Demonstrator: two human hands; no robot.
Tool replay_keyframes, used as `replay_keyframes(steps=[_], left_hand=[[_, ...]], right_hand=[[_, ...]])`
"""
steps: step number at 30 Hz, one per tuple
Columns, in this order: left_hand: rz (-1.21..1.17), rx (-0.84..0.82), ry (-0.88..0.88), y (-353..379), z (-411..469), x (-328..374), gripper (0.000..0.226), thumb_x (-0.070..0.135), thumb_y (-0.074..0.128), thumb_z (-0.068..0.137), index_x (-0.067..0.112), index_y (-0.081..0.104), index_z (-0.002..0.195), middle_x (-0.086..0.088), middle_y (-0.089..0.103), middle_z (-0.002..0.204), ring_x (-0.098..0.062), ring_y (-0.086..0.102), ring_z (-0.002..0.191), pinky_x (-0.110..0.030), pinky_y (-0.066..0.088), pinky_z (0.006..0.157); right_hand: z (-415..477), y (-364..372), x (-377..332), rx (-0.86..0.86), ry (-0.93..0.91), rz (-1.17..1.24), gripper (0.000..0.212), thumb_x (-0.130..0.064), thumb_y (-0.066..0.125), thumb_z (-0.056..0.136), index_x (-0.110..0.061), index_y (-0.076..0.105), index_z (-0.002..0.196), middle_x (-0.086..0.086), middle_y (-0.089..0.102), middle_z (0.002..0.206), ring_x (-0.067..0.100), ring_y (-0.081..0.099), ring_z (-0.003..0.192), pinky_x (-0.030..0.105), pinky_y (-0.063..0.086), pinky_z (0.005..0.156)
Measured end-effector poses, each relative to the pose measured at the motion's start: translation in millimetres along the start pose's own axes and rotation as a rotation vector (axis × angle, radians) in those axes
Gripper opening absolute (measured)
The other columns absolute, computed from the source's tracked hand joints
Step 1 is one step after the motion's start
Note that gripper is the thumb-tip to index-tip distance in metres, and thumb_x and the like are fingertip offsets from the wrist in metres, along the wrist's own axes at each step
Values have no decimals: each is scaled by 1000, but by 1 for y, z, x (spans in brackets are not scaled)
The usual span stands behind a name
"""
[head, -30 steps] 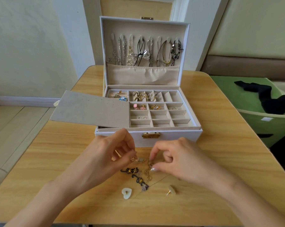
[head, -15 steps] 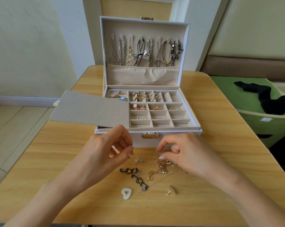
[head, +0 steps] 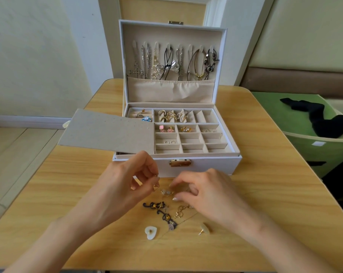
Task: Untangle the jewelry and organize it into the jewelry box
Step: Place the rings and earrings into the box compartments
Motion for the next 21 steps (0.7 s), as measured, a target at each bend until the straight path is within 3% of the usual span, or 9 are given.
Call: replay_keyframes(steps=[6,11,15,21], left_hand=[[15,-13,4,2,-1,-1,14,21,65,81,29,53,82,14,66,76,-10,67,71,-31,52,59],[45,-22,10,2,-1,-1,20,12,68,83,28,54,82,14,66,75,-9,66,71,-30,51,59],[44,-26,5,3,-1,-2,20,12,67,83,28,54,82,16,66,76,-9,66,72,-30,52,59],[66,-37,38,6,-1,-2,11,27,62,80,32,53,83,19,65,77,-5,65,69,-24,51,58]], right_hand=[[0,1,-1,38,-43,30,15,-38,70,81,-31,67,94,-5,34,38,13,38,46,20,36,56],[1,5,-4,19,-42,-15,3,-31,67,84,-29,66,86,-7,34,37,6,43,47,17,33,53],[1,-6,1,26,0,-24,6,-31,70,82,-29,64,83,-5,36,37,8,44,49,16,31,53],[-1,-6,-3,-208,-3,55,16,-33,76,75,-28,65,84,-6,40,40,13,38,48,18,31,53]])
Point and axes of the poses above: each hand's wrist, its own z-axis towards the middle knuckle, its own y-axis out of the palm, x = y × z, the point moved 5 cm from there along z, towards the middle knuckle
